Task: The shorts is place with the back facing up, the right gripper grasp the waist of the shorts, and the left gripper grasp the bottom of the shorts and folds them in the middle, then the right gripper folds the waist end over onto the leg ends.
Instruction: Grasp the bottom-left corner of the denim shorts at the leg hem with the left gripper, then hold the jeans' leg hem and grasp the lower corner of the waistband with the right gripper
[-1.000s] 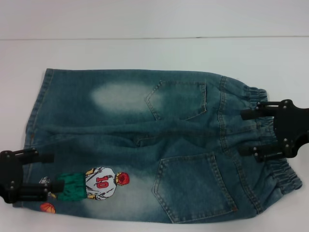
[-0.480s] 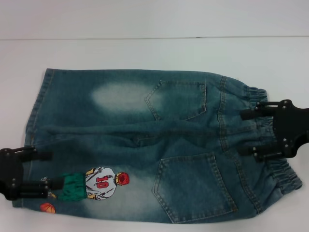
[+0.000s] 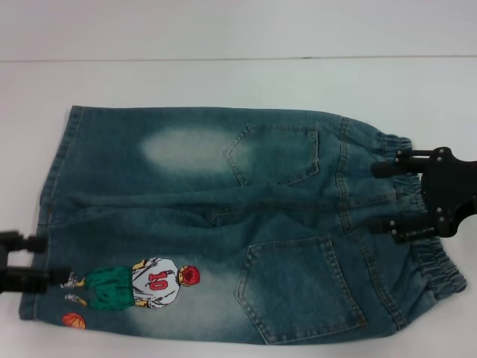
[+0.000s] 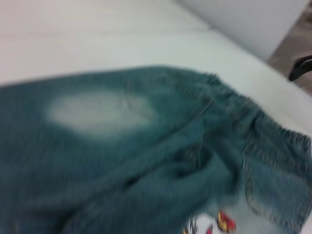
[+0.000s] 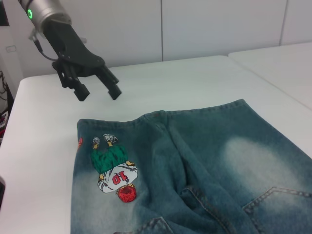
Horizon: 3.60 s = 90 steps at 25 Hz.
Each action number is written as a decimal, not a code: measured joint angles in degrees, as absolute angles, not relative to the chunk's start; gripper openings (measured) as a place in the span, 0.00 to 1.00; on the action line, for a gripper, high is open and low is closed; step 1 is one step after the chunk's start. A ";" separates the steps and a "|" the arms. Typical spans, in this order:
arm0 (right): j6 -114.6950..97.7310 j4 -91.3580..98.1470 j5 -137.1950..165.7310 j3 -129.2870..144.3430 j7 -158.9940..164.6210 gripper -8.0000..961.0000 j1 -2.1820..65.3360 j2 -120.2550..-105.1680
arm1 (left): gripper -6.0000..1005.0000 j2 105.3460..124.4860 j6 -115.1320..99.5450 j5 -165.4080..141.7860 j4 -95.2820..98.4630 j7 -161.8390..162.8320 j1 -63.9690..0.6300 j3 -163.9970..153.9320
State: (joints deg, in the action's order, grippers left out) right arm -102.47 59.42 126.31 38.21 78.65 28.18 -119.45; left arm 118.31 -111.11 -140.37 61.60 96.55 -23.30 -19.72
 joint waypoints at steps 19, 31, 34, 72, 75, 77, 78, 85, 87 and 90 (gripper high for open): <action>-100.15 59.63 126.14 38.20 76.57 0.91 28.49 -119.33 | 0.91 118.20 -108.55 -159.88 67.84 115.68 -27.56 -29.68; -100.53 60.12 126.12 38.39 76.68 0.90 28.72 -119.31 | 0.91 118.73 -108.47 -160.14 65.30 115.67 -27.87 -31.53; -100.58 60.12 126.12 38.41 76.65 0.90 28.63 -119.33 | 0.91 119.24 -108.63 -160.03 65.30 115.41 -27.97 -31.92; -101.08 59.97 126.13 37.96 77.99 0.87 27.05 -119.53 | 0.04 118.91 -105.59 -156.10 61.53 111.99 -29.11 -33.84; -101.05 60.38 126.62 37.97 79.79 0.87 26.96 -119.46 | 0.01 119.01 -105.55 -156.10 61.52 111.86 -29.23 -34.12; -101.01 62.13 128.03 37.97 83.21 0.87 26.95 -119.24 | 0.01 119.07 -105.41 -156.09 61.52 111.77 -29.28 -34.43; -101.03 63.73 129.30 38.02 85.20 0.86 26.95 -119.17 | 0.01 119.10 -105.34 -156.09 61.52 111.75 -29.28 -34.73; -108.04 73.66 144.54 38.21 99.54 0.86 30.32 -118.28 | 0.01 119.26 -105.10 -156.12 61.44 111.58 -29.27 -36.68; -109.98 74.28 149.87 38.31 102.19 0.86 32.10 -118.21 | 0.01 119.27 -105.05 -156.12 61.43 111.57 -29.27 -37.09; -110.60 74.38 157.03 39.52 105.62 0.86 33.97 -118.69 | 0.01 119.27 -104.72 -156.12 61.43 111.55 -29.30 -37.50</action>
